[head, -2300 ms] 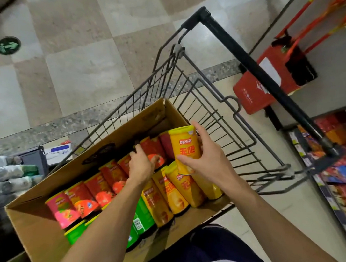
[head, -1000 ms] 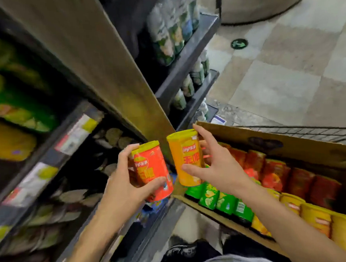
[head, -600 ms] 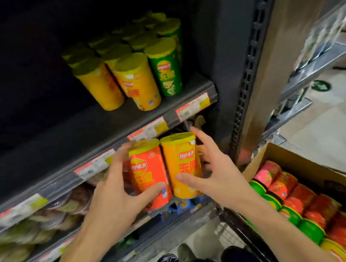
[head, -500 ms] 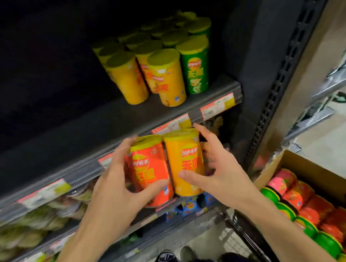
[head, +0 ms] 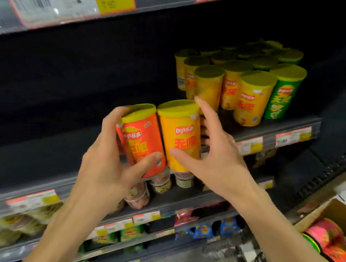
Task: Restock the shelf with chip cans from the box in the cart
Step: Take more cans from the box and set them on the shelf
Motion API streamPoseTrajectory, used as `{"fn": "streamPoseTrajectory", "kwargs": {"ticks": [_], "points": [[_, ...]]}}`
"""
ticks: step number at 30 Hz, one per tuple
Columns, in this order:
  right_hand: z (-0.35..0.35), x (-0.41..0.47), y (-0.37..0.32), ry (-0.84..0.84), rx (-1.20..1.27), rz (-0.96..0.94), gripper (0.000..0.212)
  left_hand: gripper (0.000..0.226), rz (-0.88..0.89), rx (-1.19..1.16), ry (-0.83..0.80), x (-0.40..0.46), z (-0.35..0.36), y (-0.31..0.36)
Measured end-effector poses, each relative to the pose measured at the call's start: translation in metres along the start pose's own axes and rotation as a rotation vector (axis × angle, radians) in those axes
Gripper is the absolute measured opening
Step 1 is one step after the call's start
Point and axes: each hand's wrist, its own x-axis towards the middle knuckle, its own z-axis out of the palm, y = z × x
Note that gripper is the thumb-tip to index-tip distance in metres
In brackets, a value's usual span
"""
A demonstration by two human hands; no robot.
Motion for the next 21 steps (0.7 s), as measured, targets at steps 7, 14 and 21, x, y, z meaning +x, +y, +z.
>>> {"fn": "streamPoseTrajectory", "kwargs": {"ticks": [7, 14, 21], "points": [[0.036, 0.033, 0.006, 0.105, -0.006, -0.069, 0.092, 0.090, 0.028, 0.058, 0.143, 0.019, 0.009, -0.025], [0.053, 0.044, 0.028, 0.117, -0.007, -0.021, 0.091, 0.091, -0.004, 0.096, 0.130, 0.032, 0.025, -0.045], [0.056, 0.045, 0.036, 0.133, -0.037, -0.048, 0.087, 0.090, 0.015, 0.086, 0.160, 0.035, 0.033, -0.055]]}}
